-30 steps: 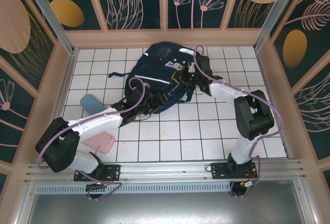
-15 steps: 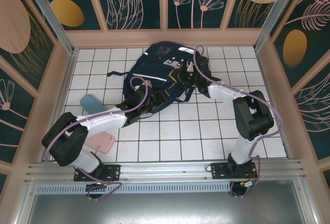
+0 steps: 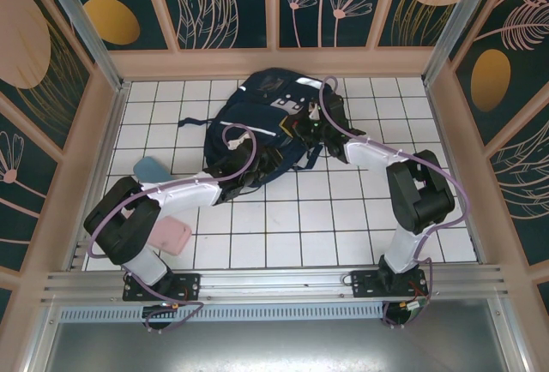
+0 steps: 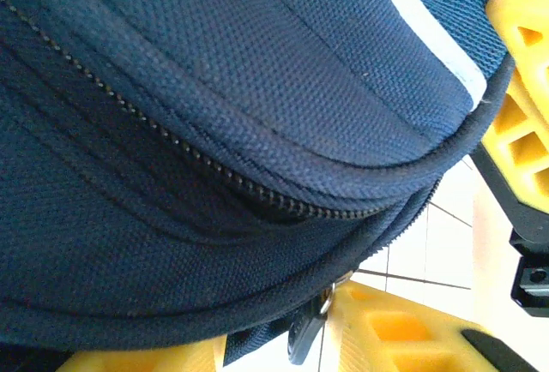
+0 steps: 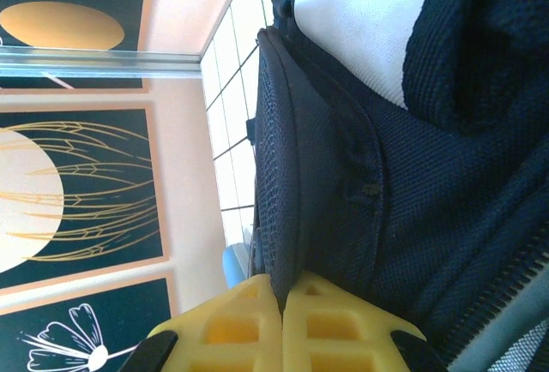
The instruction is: Pack the student bag
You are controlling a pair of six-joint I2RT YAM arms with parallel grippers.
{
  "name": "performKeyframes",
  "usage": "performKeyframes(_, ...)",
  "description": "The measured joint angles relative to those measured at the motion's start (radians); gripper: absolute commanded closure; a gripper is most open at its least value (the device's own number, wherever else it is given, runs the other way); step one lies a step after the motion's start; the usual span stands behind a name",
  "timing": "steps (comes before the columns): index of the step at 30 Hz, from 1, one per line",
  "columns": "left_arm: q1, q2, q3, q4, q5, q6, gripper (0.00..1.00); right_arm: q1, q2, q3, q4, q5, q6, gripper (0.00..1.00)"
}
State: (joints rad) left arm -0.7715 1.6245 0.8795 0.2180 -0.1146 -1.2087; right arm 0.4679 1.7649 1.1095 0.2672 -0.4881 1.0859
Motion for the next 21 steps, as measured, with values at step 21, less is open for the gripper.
performKeyframes(21,0.0,0.0,0.022,-0.08,0.034,0.061,0.97,0.034,-0.012,0.025,-0.132,0.129,-0.09,1.0)
